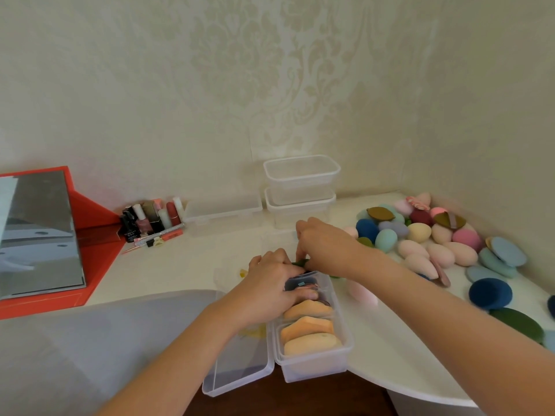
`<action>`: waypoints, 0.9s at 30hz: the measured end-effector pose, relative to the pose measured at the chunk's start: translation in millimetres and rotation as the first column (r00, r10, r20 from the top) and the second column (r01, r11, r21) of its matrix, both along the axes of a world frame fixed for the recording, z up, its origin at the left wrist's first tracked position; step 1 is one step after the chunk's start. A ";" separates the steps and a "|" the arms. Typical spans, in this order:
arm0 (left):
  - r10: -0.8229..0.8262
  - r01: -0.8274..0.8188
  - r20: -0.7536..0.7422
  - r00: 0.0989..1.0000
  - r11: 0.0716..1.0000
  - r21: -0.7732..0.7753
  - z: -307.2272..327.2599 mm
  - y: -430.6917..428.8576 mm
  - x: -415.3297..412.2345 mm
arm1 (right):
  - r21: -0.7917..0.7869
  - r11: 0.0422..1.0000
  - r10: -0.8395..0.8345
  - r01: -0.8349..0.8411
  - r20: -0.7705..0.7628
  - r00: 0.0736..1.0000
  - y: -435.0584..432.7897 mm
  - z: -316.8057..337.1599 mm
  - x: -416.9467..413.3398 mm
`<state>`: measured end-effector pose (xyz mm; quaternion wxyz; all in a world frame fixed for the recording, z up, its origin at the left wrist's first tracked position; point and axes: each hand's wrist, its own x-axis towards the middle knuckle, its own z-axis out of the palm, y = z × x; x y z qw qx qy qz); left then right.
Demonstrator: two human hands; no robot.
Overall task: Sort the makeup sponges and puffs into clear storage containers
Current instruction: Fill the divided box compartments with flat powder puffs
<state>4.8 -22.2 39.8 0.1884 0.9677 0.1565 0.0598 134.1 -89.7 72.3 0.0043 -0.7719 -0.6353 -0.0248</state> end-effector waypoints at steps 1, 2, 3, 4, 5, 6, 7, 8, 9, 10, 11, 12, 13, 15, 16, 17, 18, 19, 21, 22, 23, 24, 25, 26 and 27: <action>-0.003 0.003 0.010 1.000 1.000 -0.014 0.5 -0.8 -0.8 | -0.027 1.000 0.003 -0.003 0.006 1.000 1.9 0.2 -0.3; -0.004 0.005 0.020 1.000 1.000 -0.030 1.1 -2.1 -1.8 | -0.056 0.998 0.008 -0.007 0.015 1.000 3.9 0.6 -0.9; -0.004 0.005 0.029 1.000 0.999 -0.043 1.3 -2.8 -2.5 | -0.080 0.997 0.021 -0.019 0.030 0.999 5.7 1.3 -1.6; -0.006 0.008 0.037 0.999 0.999 -0.048 1.5 -3.3 -2.9 | -0.103 0.994 0.038 -0.033 0.052 0.998 8.1 1.8 -2.4; -0.012 0.014 0.043 0.999 0.999 -0.046 1.2 -3.5 -3.3 | -0.124 0.991 0.053 -0.043 0.081 0.995 10.2 2.8 -3.4; -0.017 0.019 0.048 0.999 0.999 -0.047 0.8 -3.6 -3.8 | -0.146 0.988 0.062 -0.045 0.118 0.991 12.6 3.5 -4.0; -0.020 0.023 0.056 0.998 0.998 -0.057 0.0 -3.5 -4.3 | -0.168 0.985 0.069 -0.042 0.158 0.985 14.6 3.6 -4.5; -0.021 0.026 0.068 0.997 0.997 -0.070 -0.8 -3.0 -4.7 | -0.184 0.982 0.075 -0.041 0.184 0.980 16.8 2.7 -4.5; -0.021 0.028 0.083 0.996 0.996 -0.082 -1.7 -2.2 -4.9 | -0.199 0.979 0.083 -0.041 0.205 0.975 18.9 2.0 -4.6; -0.018 0.026 0.091 0.996 0.996 -0.091 -2.2 -2.1 -5.2 | -0.215 0.976 0.093 -0.044 0.223 0.970 20.1 1.8 -4.8; -0.014 0.022 0.093 0.996 0.995 -0.095 -2.6 -2.0 -5.6 | -0.226 0.973 0.096 -0.041 0.237 0.967 20.9 1.7 -5.0; -0.010 0.019 0.091 0.996 0.995 -0.096 -2.7 -1.9 -5.9 | -0.241 0.970 0.101 -0.042 0.240 0.966 21.5 1.9 -5.1; -0.008 0.016 0.085 0.996 0.995 -0.096 -2.9 -1.7 -6.3 | -0.276 0.960 0.102 -0.036 0.229 0.968 21.6 2.6 -4.9; 0.010 -0.005 0.075 0.997 0.997 -0.077 -2.9 -2.1 -6.5 | -0.373 0.927 0.107 -0.033 0.179 0.978 20.4 6.8 -6.1; 0.032 -0.027 0.069 0.997 0.997 -0.071 -2.6 -2.7 -6.7 | -0.413 0.910 0.104 -0.032 0.152 0.983 20.9 9.4 -7.0; 0.055 -0.051 0.059 0.997 0.996 -0.072 -2.2 -4.0 -7.2 | -0.446 0.895 0.099 -0.034 0.123 0.987 21.3 11.3 -7.4; 0.073 -0.069 0.054 0.996 0.995 -0.071 -2.1 -5.1 -7.6 | -0.469 0.882 0.098 -0.043 0.094 0.991 21.8 12.7 -7.8; 0.079 -0.076 0.055 0.995 0.995 -0.061 -2.7 -5.3 -7.5 | -0.495 0.867 0.099 -0.049 0.076 0.992 22.6 14.0 -7.6; 0.075 -0.074 0.075 0.994 0.997 -0.020 -4.8 -4.8 -7.2 | -0.522 0.852 0.062 -0.038 0.029 0.998 22.4 18.4 -3.5; 0.075 -0.074 0.088 0.993 0.997 -0.007 -5.9 -3.8 -6.9 | -0.522 0.852 0.039 -0.036 -0.004 0.999 21.5 20.1 0.3; 0.077 -0.077 0.097 0.992 0.997 -0.003 -6.8 -2.5 -6.4 | -0.508 0.860 0.024 -0.040 -0.039 0.999 20.4 20.6 5.3; 0.077 -0.077 0.101 0.992 0.997 -0.006 -7.8 -1.2 -5.9 | -0.481 0.875 0.012 -0.050 -0.081 0.997 19.0 19.9 10.5; 0.076 -0.075 0.105 0.992 0.997 -0.014 -8.5 -0.3 -5.7 | -0.441 0.895 0.001 -0.059 -0.131 0.991 16.7 19.1 14.4; 0.072 -0.070 0.109 0.991 0.997 -0.023 -8.7 -0.1 -5.8 | -0.392 0.918 -0.008 -0.065 -0.183 0.983 14.0 18.8 17.1; 0.064 -0.061 0.111 0.992 0.998 -0.027 -8.8 -0.2 -6.0 | -0.340 0.938 -0.013 -0.070 -0.235 0.972 9.7 20.3 18.2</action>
